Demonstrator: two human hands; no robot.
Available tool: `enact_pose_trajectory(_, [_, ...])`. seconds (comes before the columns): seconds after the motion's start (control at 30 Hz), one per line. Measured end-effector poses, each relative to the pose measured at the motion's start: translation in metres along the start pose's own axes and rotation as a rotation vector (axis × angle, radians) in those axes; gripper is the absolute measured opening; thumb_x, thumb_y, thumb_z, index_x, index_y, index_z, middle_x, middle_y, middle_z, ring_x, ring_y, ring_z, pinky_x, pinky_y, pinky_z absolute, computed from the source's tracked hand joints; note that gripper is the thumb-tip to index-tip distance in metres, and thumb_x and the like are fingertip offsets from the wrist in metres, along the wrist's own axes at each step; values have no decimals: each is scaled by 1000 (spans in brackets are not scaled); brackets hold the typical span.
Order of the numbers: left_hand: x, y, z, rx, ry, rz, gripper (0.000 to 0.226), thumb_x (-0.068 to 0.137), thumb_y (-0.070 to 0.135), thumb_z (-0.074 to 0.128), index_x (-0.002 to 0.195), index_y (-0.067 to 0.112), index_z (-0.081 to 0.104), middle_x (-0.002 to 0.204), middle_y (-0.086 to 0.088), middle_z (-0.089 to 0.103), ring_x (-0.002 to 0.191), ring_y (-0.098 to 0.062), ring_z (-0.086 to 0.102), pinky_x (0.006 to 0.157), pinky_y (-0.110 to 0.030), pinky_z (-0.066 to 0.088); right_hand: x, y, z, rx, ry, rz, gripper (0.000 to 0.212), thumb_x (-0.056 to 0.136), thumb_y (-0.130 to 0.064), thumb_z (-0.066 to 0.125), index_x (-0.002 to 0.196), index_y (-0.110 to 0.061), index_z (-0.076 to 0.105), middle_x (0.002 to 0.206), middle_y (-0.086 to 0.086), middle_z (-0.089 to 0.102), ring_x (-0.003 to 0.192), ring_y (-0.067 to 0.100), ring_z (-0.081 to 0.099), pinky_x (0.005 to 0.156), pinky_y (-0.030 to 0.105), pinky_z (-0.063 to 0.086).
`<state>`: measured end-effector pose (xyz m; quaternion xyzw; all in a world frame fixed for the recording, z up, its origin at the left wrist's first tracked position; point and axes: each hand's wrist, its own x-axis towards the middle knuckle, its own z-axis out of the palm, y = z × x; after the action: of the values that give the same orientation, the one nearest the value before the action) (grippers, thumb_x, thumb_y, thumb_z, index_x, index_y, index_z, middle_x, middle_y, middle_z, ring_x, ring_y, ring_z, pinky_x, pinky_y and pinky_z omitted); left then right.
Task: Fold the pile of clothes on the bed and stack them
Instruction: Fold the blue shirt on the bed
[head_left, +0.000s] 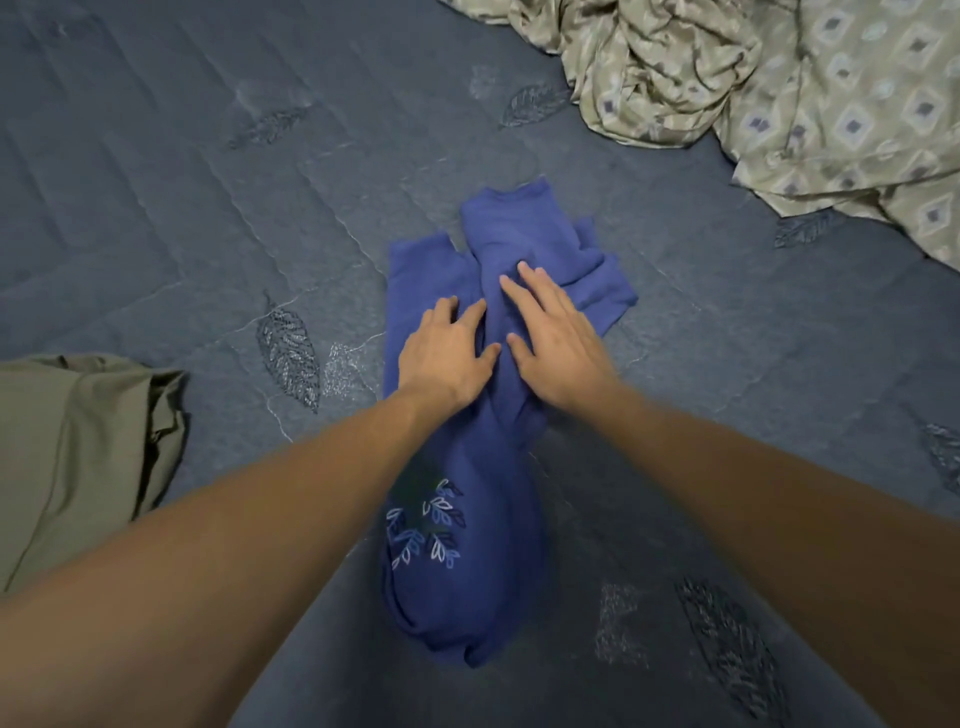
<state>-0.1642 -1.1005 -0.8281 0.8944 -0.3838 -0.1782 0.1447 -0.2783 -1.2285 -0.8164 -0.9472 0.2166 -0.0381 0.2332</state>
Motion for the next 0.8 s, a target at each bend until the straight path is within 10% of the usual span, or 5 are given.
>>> enact_pose_trajectory(0.8, [-50,-128,-70,-180,45,-178,53,101,28,64,152,20,54,156,5,48,139,-27,50,108,-44,48,-17,17,-9,-52,-105,223,65,107,-23,53,164,-7,24,173,5,20,161,18,12,126,31,12])
